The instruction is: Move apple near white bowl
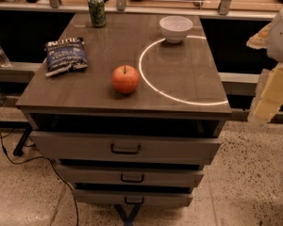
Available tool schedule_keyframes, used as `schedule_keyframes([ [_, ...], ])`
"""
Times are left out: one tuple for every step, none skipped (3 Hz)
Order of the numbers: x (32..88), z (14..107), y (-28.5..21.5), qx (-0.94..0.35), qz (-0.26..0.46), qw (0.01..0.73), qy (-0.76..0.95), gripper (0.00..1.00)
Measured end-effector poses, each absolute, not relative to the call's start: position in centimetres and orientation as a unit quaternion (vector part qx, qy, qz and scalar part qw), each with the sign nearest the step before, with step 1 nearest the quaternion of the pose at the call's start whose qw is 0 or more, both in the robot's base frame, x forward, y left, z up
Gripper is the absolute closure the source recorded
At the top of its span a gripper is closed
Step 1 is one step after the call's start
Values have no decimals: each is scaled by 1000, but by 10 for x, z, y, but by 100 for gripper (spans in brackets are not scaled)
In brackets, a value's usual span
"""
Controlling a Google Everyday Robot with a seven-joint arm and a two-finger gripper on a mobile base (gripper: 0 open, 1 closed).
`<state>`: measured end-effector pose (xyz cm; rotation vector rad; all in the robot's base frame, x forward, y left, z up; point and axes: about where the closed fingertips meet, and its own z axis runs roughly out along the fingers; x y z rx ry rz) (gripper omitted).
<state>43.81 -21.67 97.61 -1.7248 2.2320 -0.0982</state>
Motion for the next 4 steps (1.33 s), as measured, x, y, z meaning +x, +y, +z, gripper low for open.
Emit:
schedule_keyframes([
  [438, 976, -217, -603, -34, 159, 781, 0],
  [460, 957, -191, -621, -5, 182, 763, 0],
  [489, 934, -156, -636, 30, 216, 740, 0],
  [523, 908, -101, -651, 79, 252, 712, 0],
])
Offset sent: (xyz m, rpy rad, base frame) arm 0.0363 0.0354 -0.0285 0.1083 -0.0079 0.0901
